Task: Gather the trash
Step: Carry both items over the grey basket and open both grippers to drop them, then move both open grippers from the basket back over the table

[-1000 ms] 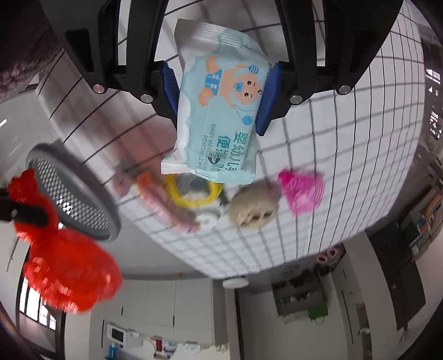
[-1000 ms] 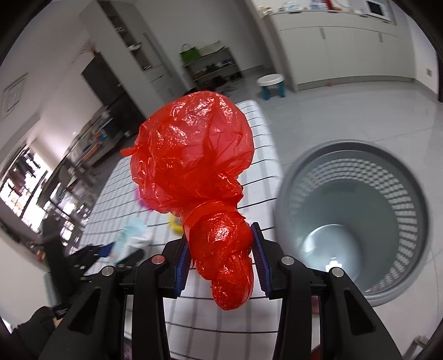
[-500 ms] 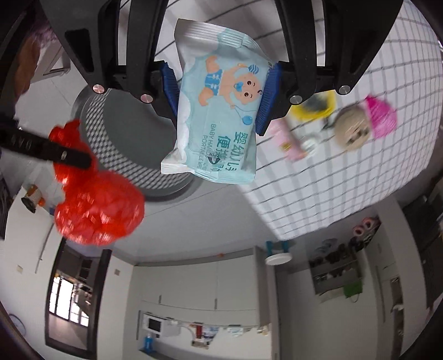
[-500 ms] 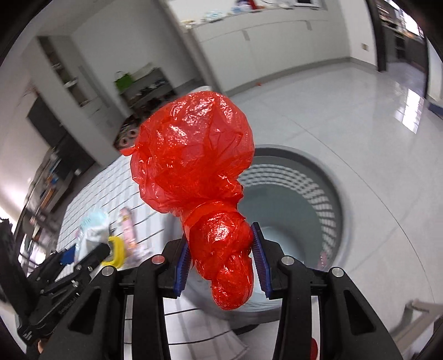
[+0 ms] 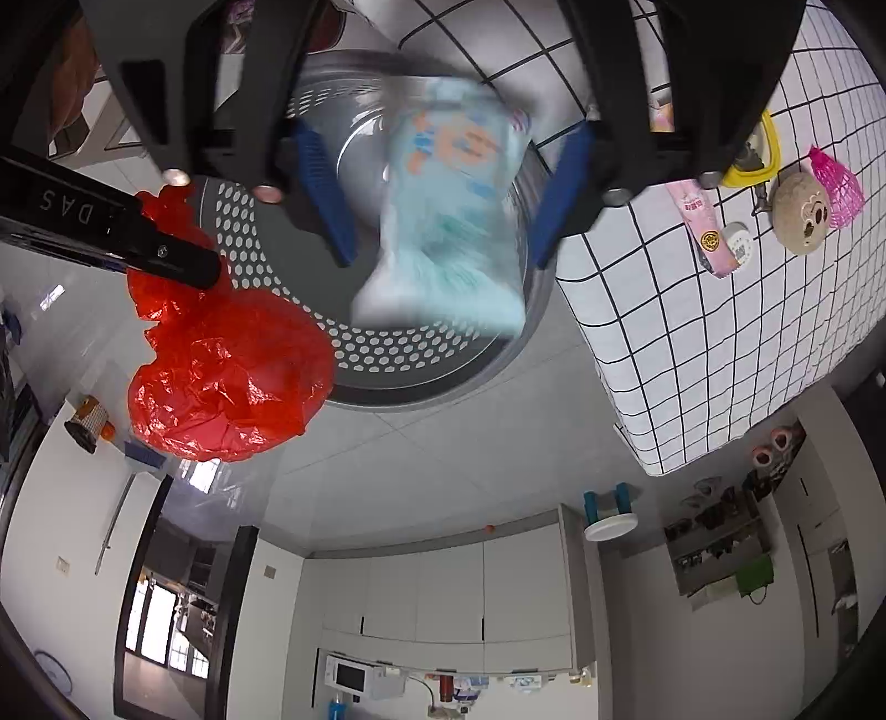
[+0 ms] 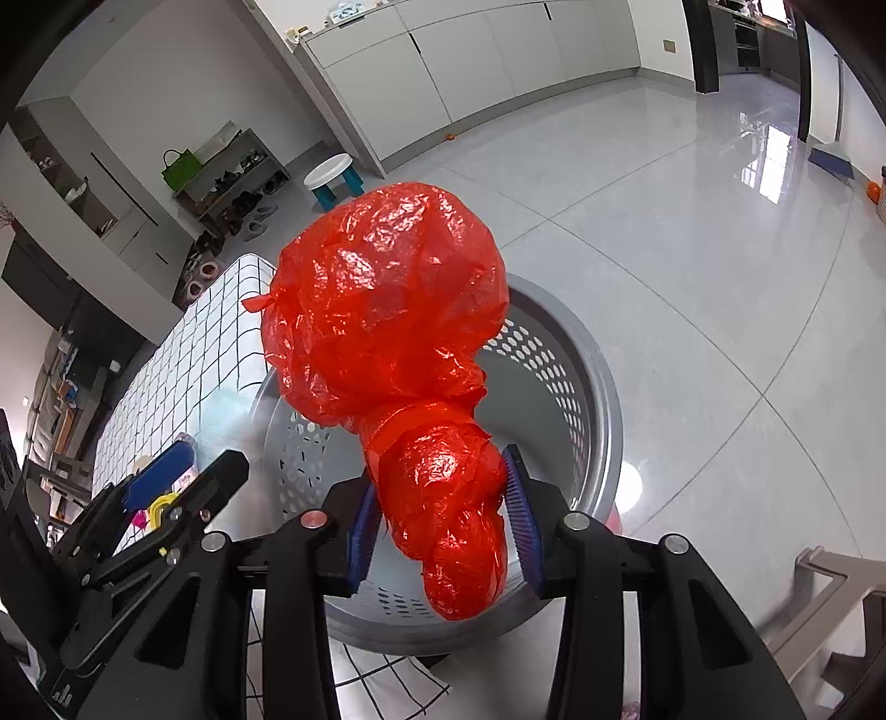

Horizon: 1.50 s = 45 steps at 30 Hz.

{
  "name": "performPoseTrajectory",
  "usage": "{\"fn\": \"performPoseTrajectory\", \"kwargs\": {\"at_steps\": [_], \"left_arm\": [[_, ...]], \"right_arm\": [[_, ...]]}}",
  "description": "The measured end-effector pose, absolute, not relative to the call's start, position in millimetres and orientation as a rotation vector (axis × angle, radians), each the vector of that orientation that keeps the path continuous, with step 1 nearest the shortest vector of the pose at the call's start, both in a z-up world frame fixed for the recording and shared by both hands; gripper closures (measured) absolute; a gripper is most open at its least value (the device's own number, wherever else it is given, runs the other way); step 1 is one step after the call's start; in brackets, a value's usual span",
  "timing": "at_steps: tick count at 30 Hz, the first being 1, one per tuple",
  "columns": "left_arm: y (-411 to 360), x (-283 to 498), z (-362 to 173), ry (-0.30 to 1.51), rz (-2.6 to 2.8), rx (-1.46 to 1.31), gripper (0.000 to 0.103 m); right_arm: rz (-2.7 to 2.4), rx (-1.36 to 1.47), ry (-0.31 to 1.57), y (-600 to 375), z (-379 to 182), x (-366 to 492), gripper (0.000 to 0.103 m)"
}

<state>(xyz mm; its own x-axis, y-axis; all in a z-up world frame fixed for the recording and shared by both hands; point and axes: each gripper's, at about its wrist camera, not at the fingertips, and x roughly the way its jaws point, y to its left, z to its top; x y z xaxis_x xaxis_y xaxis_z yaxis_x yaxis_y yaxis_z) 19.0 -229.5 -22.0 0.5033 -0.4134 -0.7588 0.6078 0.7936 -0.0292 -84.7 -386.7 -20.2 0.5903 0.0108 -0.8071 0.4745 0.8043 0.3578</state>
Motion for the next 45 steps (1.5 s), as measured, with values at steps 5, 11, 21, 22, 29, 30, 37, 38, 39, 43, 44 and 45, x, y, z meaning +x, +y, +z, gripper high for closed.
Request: {"fn": "performPoseTrajectory", "kwargs": {"at_steps": [5,11,21,22,29,30,37,38,39,43,44,45], "left_arm": [[-226.4,19.4,-19.9,0.836,-0.611,0.245,0.026],[-221.0,17.4,-20.5,0.828,-0.592,0.250,0.026],[-200.0,12.9,-12.8,0.822,-0.550,0.227,0.026],[-196.2,13.1,-11.8,0.820,-0.547,0.225,0.026],[-165.4,8.7,2.1,0.796,-0.511,0.200,0.023],[-160.5,8.0,4.7,0.791,-0.504,0.197,0.023],[-121.1,2.8,16.4,0.773,-0.442,0.184,0.018],[-114.3,1.9,17.4,0.773,-0.437,0.183,0.018],[-108.0,1.2,18.3,0.775,-0.430,0.183,0.018],[-88.6,-0.6,20.5,0.773,-0.410,0.181,0.018],[-84.6,-0.4,20.7,0.773,-0.409,0.180,0.018],[-82.0,-0.3,20.3,0.774,-0.407,0.182,0.018]], "right_arm": [[-0.303,0.594,0.872,-387.9,-14.4,-85.4,0.041],[-0.300,0.593,0.880,-389.0,-16.3,-83.1,0.041],[-0.285,0.539,0.870,-374.6,-11.4,-78.1,0.041],[-0.281,0.537,0.872,-373.0,-11.5,-77.6,0.041],[-0.257,0.471,0.876,-351.2,-10.2,-69.0,0.041],[-0.250,0.464,0.877,-347.6,-10.4,-67.9,0.041],[-0.200,0.403,0.885,-319.8,-10.4,-62.6,0.041],[-0.190,0.390,0.883,-314.1,-9.7,-61.4,0.041],[-0.183,0.380,0.882,-309.6,-9.3,-60.3,0.040],[-0.152,0.365,0.884,-294.9,-9.0,-56.1,0.040],[-0.149,0.364,0.884,-292.6,-8.6,-55.5,0.040],[-0.147,0.362,0.882,-290.4,-8.3,-54.4,0.039]]}}
